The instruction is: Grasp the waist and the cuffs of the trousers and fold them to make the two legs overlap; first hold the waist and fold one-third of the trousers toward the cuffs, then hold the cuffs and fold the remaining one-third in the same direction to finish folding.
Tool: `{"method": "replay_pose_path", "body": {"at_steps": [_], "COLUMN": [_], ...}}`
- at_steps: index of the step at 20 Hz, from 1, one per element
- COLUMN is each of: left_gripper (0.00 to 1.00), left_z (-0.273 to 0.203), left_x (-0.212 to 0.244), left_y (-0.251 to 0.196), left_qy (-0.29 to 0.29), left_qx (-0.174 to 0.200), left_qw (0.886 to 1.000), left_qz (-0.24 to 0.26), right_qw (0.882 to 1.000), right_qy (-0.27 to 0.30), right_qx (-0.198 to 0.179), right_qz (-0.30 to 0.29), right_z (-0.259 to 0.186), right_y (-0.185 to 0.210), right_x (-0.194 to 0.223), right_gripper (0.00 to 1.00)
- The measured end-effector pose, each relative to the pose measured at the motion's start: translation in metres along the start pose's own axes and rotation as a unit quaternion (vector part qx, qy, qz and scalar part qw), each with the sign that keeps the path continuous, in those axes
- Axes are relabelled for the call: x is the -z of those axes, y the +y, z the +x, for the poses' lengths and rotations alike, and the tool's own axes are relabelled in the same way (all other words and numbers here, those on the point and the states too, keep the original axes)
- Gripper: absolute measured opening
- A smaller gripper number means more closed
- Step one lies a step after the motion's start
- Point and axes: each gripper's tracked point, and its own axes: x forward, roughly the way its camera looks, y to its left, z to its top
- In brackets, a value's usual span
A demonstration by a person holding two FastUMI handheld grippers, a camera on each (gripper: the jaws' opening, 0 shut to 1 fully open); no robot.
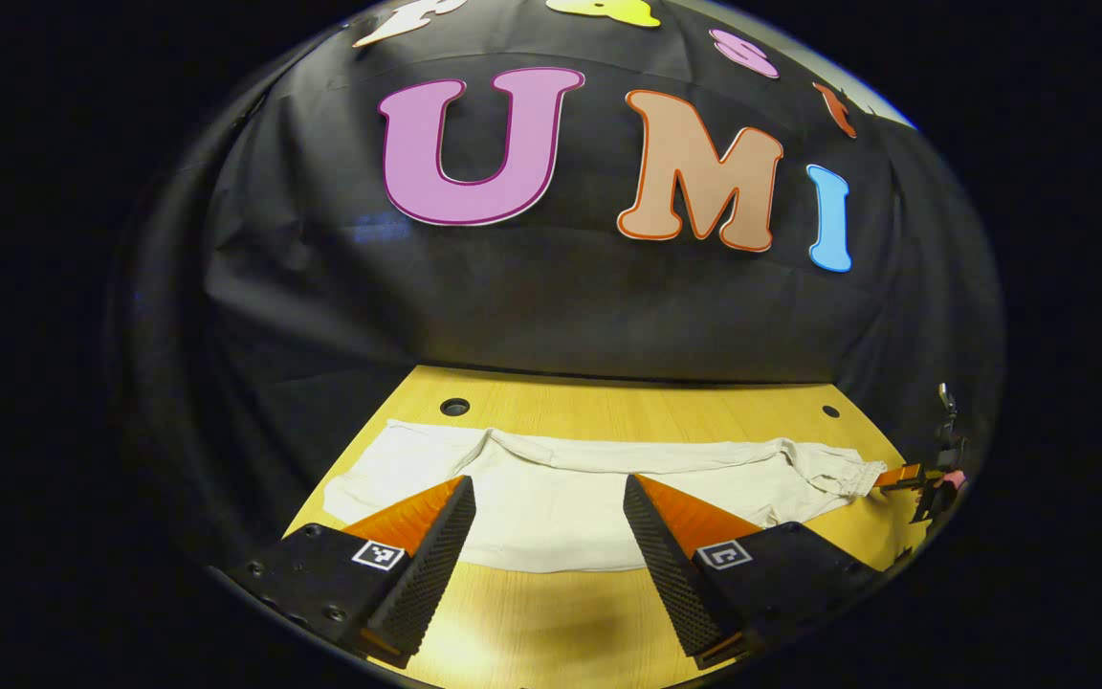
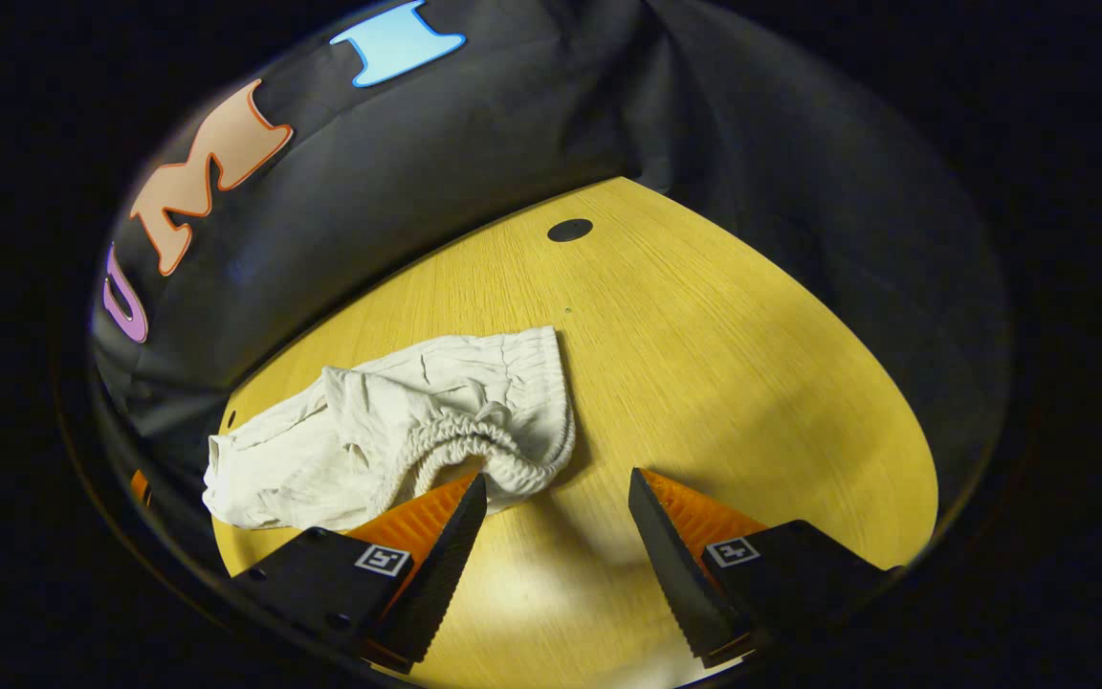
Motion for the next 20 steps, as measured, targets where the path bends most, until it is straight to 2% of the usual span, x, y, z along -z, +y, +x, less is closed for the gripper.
{"method": "replay_pose_path", "body": {"at_steps": [2, 3, 4, 7, 8, 9, 10, 12, 13, 14, 15, 20], "left_gripper": [0.94, 0.94, 0.94, 0.94, 0.94, 0.94, 0.95, 0.95, 0.96, 0.96, 0.96, 0.96], "left_z": [-0.004, -0.008, -0.011, -0.014, -0.016, -0.020, -0.022, -0.024, -0.022, -0.021, -0.020, -0.012], "left_x": [-0.001, -0.002, -0.004, -0.012, -0.015, -0.018, -0.020, -0.023, -0.023, -0.024, -0.023, -0.020], "left_y": [0.002, -0.001, -0.002, -0.008, -0.009, -0.010, -0.012, -0.017, -0.020, -0.022, -0.024, -0.023], "left_qy": [0.001, 0.000, -0.003, -0.014, -0.018, -0.021, -0.023, -0.024, -0.024, -0.024, -0.024, -0.023], "left_qx": [-0.009, -0.011, -0.013, -0.016, -0.018, -0.020, -0.020, -0.019, -0.016, -0.014, -0.009, 0.009], "left_qw": [1.000, 1.000, 1.000, 1.000, 1.000, 1.000, 0.999, 1.000, 1.000, 1.000, 0.999, 0.999], "left_qz": [0.003, 0.001, -0.004, -0.017, -0.015, -0.012, -0.010, -0.006, -0.008, -0.013, -0.019, -0.041], "right_qw": [0.999, 0.999, 0.997, 0.994, 0.994, 0.993, 0.992, 0.989, 0.989, 0.989, 0.988, 0.981], "right_qy": [-0.001, -0.011, -0.012, -0.013, -0.013, -0.009, -0.006, -0.013, -0.022, -0.029, -0.037, -0.075], "right_qx": [-0.018, -0.026, -0.034, -0.046, -0.046, -0.047, -0.052, -0.057, -0.055, -0.063, -0.077, -0.123], "right_qz": [0.029, 0.045, 0.062, 0.096, 0.099, 0.106, 0.119, 0.136, 0.137, 0.134, 0.129, 0.128], "right_z": [0.004, 0.007, 0.015, 0.022, 0.024, 0.025, 0.026, 0.027, 0.027, 0.022, 0.016, -0.011], "right_y": [0.007, 0.011, 0.013, 0.019, 0.017, 0.016, 0.019, 0.021, 0.022, 0.026, 0.032, 0.061], "right_x": [-0.004, -0.012, -0.014, -0.016, -0.015, -0.014, -0.014, -0.020, -0.023, -0.026, -0.031, -0.051], "right_gripper": [0.89, 0.94, 0.94, 0.87, 0.74, 0.53, 0.48, 0.28, 0.22, 0.24, 0.20, 0.19]}}
